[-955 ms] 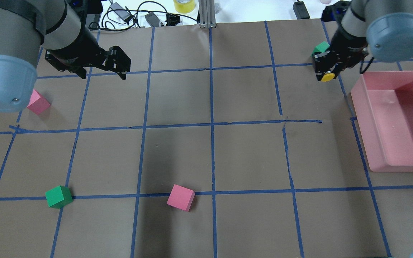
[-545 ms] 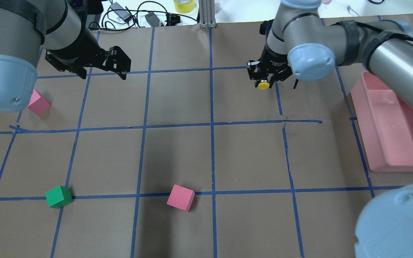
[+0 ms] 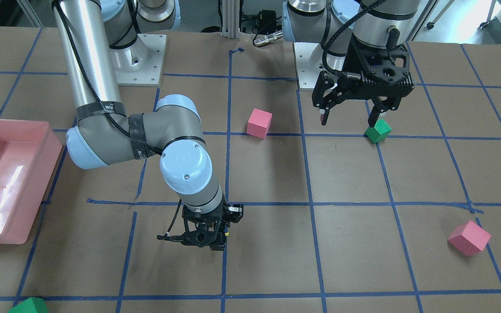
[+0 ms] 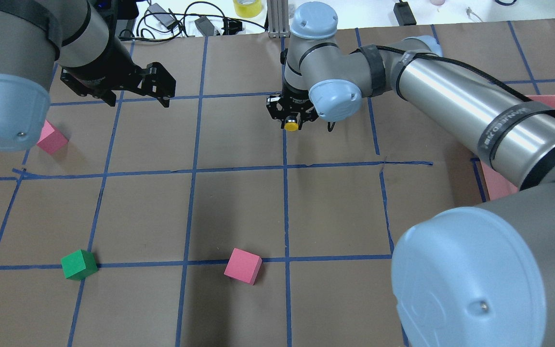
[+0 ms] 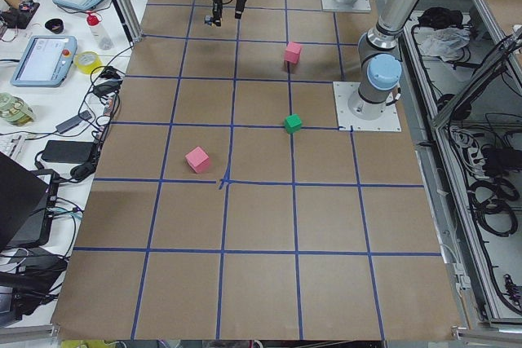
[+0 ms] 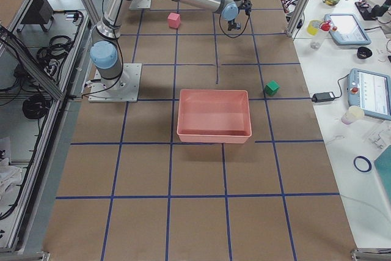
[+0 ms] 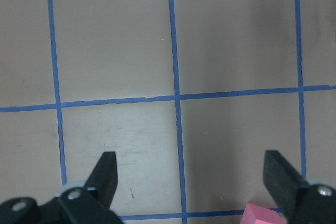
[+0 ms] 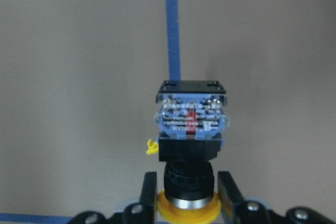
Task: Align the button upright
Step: 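Carry the button switch to the table center and lower it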
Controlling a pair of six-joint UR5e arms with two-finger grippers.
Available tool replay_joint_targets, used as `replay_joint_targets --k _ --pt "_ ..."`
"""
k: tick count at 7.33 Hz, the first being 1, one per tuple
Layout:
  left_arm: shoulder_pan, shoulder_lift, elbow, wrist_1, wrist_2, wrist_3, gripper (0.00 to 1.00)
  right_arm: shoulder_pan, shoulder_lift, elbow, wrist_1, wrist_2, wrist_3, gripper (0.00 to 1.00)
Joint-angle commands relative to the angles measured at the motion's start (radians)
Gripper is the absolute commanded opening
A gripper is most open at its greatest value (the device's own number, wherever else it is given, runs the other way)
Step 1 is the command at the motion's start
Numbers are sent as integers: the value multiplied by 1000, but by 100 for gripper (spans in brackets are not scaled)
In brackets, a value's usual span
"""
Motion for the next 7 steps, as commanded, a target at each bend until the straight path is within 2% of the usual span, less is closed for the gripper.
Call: replay_joint_targets --k 1,5,7 --pt "0 0 0 0 0 0 100 22 33 -5 0 9 -1 0" --pt "0 0 0 -2 2 0 100 22 50 -2 3 11 -55 0" --pt "-1 0 -2 -2 2 0 100 24 51 -2 3 57 -64 0"
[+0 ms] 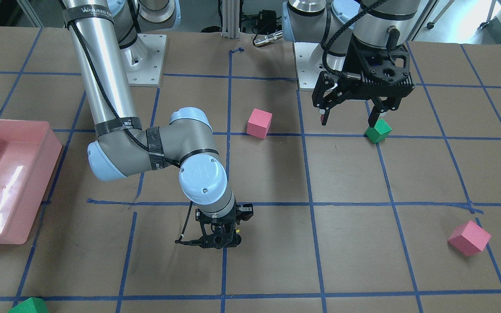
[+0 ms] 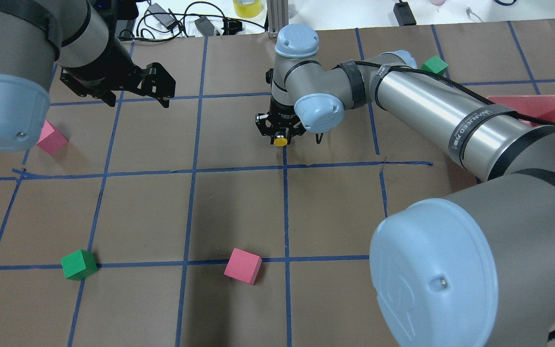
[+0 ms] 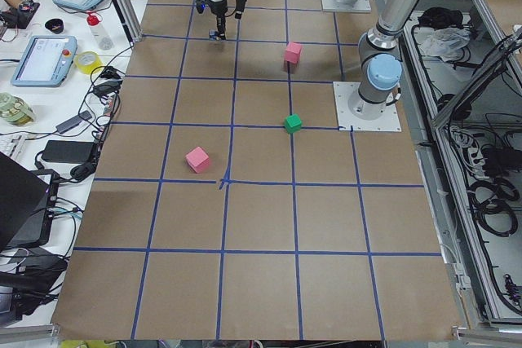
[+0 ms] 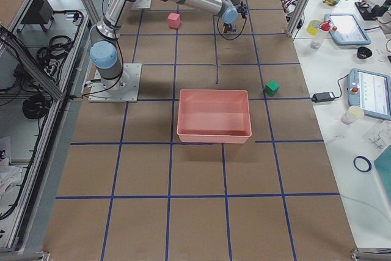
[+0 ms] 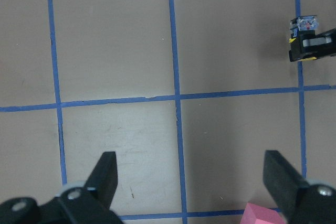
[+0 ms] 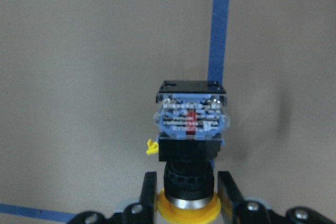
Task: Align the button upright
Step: 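Carry the button switch to the table center and lower it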
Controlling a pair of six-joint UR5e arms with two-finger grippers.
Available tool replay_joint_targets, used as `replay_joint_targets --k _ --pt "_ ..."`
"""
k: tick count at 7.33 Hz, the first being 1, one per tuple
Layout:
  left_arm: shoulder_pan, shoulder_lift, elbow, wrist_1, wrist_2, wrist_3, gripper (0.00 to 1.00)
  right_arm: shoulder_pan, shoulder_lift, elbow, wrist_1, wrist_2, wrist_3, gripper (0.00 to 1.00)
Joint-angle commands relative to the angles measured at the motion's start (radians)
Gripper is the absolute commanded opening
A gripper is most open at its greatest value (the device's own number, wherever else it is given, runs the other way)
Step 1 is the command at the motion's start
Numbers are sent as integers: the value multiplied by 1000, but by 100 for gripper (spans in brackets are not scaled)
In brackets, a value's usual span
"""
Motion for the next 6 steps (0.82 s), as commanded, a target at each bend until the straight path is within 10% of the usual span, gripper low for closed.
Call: replay_joint_targets --k 1,2,3,4,6 --pt "-6 3 -13 3 3 -5 100 1 9 0 -1 30 -6 0" --pt "-6 12 -35 15 2 -6 100 1 15 0 -3 28 -14 2" --pt "-6 24 -77 74 2 -9 100 1 15 0 -12 28 -17 29" --pt "-6 38 -146 184 2 -3 100 1 14 2 -12 28 -20 95" --pt "-9 72 -316 425 0 -3 100 1 -24 3 -1 28 -23 100"
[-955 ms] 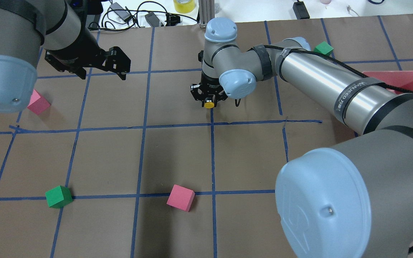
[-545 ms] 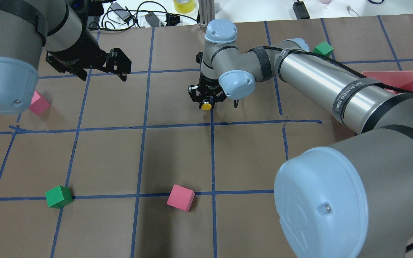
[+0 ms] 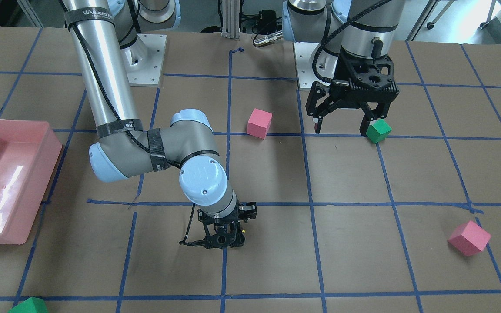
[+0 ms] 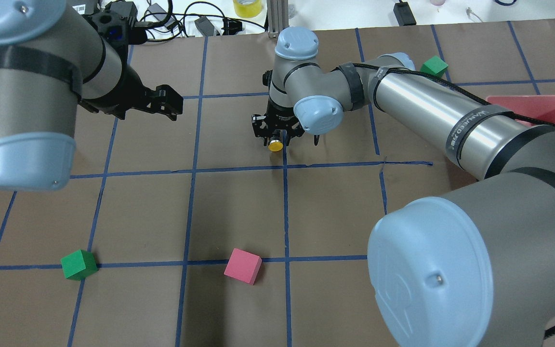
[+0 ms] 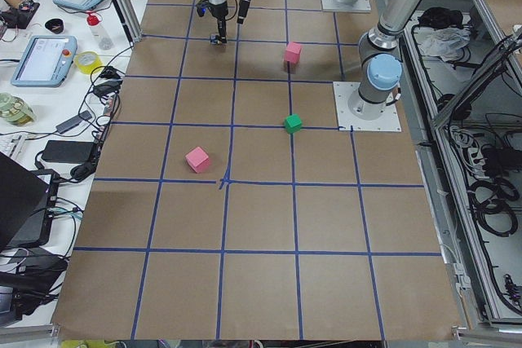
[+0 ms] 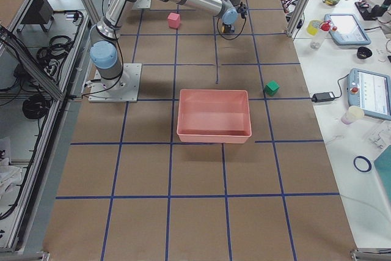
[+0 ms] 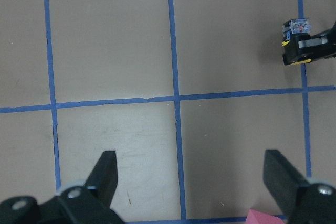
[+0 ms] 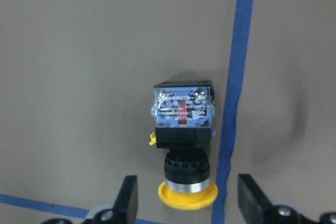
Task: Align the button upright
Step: 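Open the right gripper and raise it away while the left arm approaches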
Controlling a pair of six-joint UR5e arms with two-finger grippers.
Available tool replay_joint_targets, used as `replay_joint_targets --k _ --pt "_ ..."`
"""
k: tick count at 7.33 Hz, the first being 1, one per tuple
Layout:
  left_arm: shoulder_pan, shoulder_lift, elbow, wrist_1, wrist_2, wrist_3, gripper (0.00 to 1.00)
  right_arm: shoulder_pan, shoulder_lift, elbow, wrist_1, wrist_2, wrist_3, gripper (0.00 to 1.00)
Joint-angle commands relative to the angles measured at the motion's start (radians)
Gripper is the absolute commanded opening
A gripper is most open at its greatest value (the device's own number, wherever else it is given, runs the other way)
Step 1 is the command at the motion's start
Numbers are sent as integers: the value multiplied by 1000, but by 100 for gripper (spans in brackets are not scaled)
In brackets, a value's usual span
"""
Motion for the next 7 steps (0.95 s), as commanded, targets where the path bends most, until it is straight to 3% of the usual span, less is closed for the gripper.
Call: replay_joint_targets --k 1,4,5,7 --pt "-5 23 -195 323 -1 3 100 -2 -57 6 26 -8 -8 100" --pt "-8 -12 -476 840 -5 0 100 -58 -216 52 247 -127 -118 100" --pt "-8 -38 -539 940 -7 -11 100 -108 -275 94 247 -127 -235 100" --pt "-43 -119 -575 1092 1 -61 100 -294 -412 164 272 -132 -300 100"
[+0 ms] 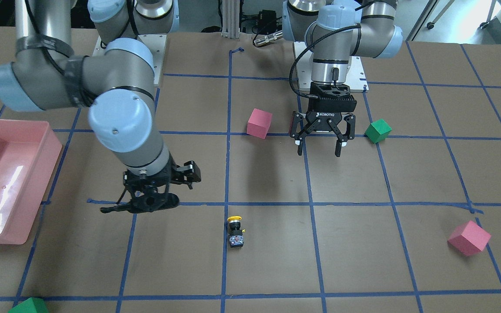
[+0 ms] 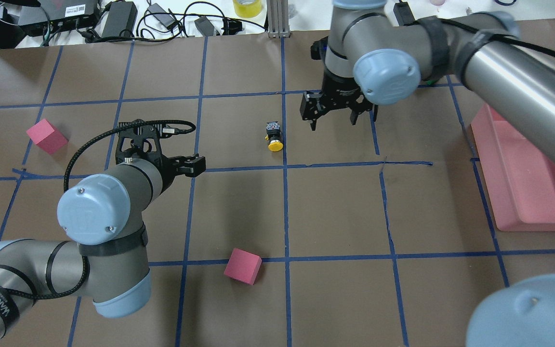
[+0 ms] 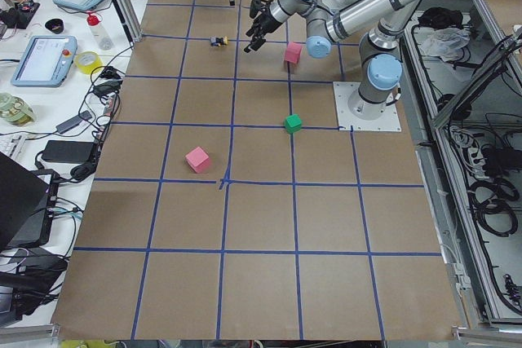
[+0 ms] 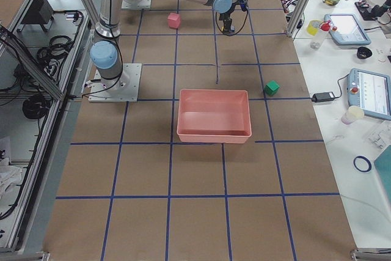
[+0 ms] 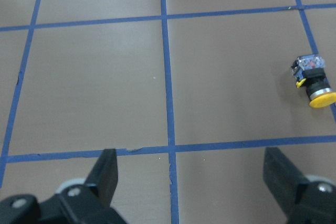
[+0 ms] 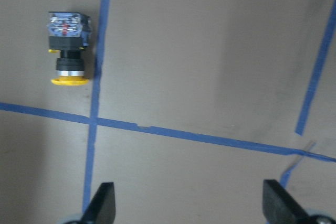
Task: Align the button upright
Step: 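Open the right gripper and raise it away while the left arm approaches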
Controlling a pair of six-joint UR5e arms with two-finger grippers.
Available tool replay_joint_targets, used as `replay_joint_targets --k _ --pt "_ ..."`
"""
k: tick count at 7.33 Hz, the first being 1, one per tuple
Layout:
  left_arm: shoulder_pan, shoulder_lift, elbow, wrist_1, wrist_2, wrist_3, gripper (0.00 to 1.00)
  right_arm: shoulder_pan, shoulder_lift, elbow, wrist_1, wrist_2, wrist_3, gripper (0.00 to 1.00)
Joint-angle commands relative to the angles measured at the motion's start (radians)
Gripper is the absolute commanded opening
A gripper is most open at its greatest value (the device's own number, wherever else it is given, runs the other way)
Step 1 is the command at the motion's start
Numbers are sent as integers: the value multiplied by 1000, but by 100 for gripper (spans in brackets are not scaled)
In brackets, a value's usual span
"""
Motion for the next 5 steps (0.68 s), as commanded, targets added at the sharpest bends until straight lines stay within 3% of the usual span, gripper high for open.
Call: replay_joint_targets --k 1,3,5 --pt "-58 -100 -23 136 12 -83 100 -130 -154 66 59 -6 -84 100" --pt "-150 -186 6 156 42 -168 95 -132 -277 72 147 -7 -92 100" --pt "-199 -284 84 155 76 -255 90 -130 -325 59 182 -9 -74 100"
